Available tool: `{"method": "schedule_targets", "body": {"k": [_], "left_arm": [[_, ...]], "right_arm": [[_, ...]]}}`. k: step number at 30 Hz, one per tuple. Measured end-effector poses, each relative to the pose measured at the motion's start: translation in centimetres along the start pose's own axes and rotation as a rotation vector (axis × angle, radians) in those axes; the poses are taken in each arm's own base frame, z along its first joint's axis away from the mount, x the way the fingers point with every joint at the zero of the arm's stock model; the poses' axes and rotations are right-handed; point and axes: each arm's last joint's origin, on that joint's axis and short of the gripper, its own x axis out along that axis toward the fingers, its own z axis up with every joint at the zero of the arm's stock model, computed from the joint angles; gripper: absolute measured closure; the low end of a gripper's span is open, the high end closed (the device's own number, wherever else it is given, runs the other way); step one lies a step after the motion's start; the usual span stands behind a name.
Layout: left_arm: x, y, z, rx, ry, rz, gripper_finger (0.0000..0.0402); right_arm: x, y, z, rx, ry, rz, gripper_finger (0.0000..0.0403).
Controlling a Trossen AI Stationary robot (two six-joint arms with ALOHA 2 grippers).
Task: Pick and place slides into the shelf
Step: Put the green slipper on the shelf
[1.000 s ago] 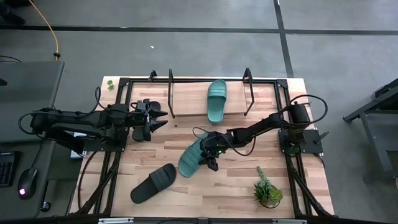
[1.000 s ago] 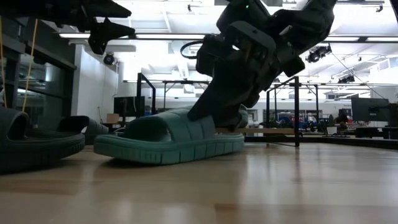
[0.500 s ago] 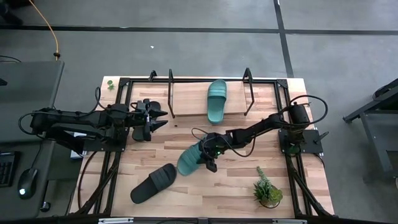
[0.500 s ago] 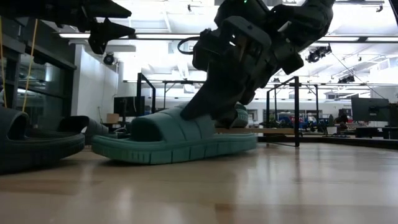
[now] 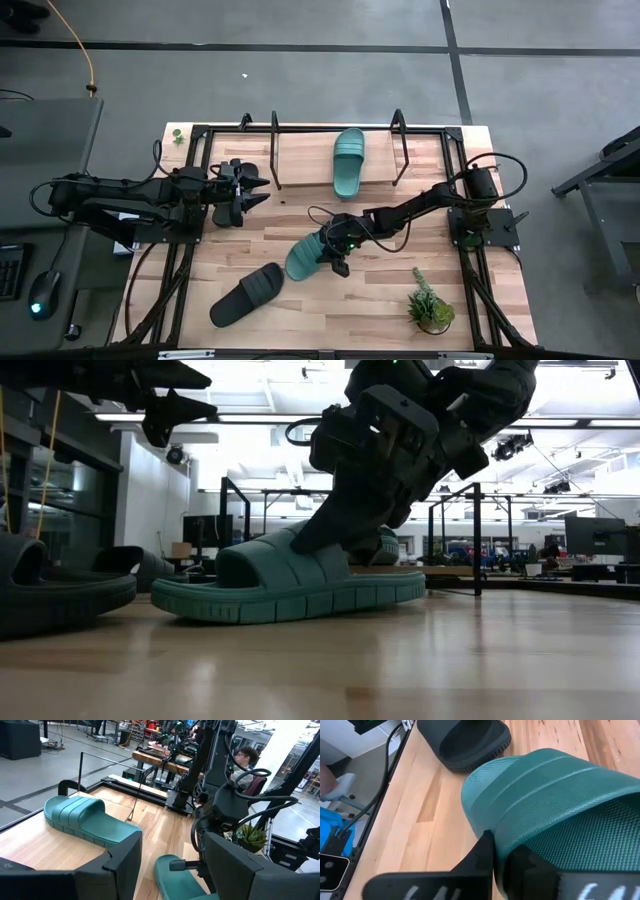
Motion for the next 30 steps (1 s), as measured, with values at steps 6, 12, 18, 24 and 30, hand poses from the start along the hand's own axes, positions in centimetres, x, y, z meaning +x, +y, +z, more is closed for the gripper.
{"method": "schedule_targets", "body": {"k": [6,12,18,24,30], "left_arm": [[0.0,0.0,0.0,0.0,0.0,0.0,0.0204],[0.0,0.0,0.0,0.0,0.0,0.0,0.0204],[0.0,0.0,0.0,0.0,0.001,0.0,0.0204],[0.0,0.0,0.0,0.0,0.001,0.0,0.0204],[0.0,0.0,0.0,0.0,0.001,0.0,0.0204]], "right_arm": [[-0.7,0.2,0.6,-0.022,-0.028,-0.024,0.0402],[-1.8,0.7,1.4,-0.059,-0.067,-0.105,0.0402],[-2.6,0.8,1.4,-0.081,-0.052,-0.221,0.0402],[-2.8,0.8,1.5,-0.119,-0.068,-0.291,0.0403],[-2.9,0.7,1.5,-0.161,-0.073,-0.379,0.0403]]}}
